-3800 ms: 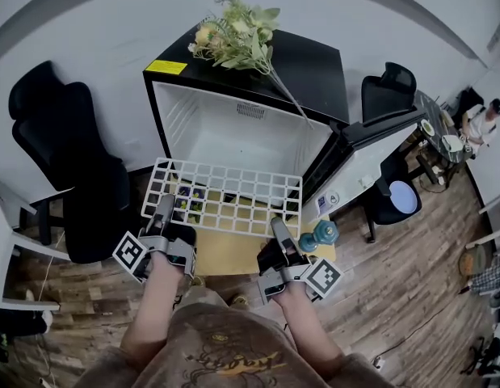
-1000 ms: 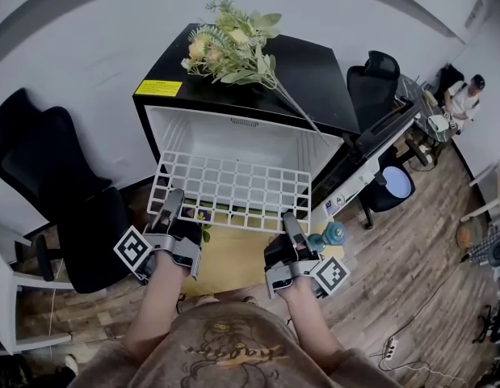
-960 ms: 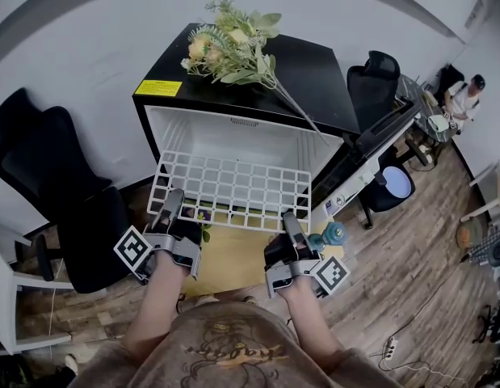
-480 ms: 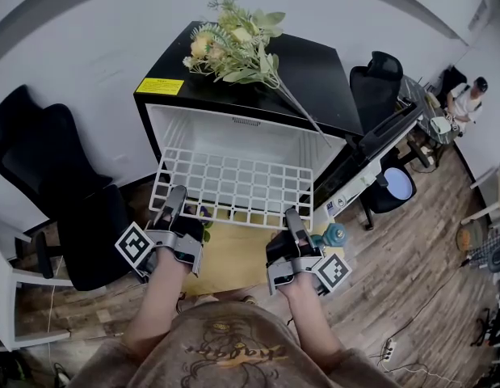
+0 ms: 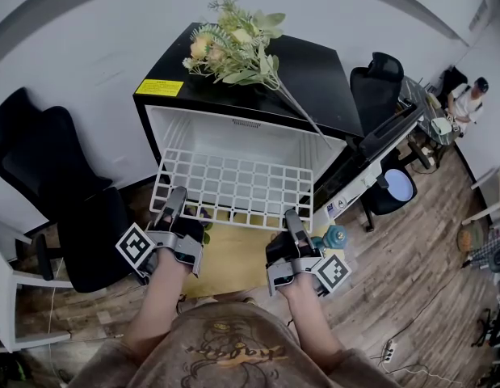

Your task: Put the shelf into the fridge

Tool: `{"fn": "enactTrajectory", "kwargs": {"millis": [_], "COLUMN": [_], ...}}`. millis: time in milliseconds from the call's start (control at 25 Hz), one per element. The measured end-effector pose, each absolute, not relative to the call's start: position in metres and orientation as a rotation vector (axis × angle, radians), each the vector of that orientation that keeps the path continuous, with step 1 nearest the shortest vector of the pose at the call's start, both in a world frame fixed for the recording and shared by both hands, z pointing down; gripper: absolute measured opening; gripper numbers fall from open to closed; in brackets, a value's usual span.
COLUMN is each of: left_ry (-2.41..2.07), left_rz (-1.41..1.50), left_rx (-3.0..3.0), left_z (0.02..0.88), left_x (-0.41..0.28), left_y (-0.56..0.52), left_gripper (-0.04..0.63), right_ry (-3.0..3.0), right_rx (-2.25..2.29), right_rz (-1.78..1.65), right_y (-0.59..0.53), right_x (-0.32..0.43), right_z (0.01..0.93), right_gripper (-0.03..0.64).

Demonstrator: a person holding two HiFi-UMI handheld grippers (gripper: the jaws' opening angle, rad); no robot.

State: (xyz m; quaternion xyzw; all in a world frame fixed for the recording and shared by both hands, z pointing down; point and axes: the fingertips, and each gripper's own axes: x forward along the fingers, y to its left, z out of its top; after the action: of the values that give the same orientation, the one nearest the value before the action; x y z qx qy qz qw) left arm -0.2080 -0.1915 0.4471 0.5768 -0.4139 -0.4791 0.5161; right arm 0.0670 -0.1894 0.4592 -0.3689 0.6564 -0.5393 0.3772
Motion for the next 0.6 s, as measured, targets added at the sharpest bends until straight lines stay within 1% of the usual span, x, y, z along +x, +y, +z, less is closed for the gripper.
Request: {"fn": "enactTrajectory", "kwargs": {"millis": [600], "left_ry": [-0.991], "left_rz": [-1.164], "left_rx": [1.338], "left_z": [0.451], "left_x": [-0.210], "left_y": [-0.216], "left_gripper": [0.049], "right_ry": [1.680], "right_rx": [-0.938], "right_rz": [-1.381], "right_y": [-0.211], "right_x": [0.065], "right_z": [0.457], "right_gripper": [0.026]}}
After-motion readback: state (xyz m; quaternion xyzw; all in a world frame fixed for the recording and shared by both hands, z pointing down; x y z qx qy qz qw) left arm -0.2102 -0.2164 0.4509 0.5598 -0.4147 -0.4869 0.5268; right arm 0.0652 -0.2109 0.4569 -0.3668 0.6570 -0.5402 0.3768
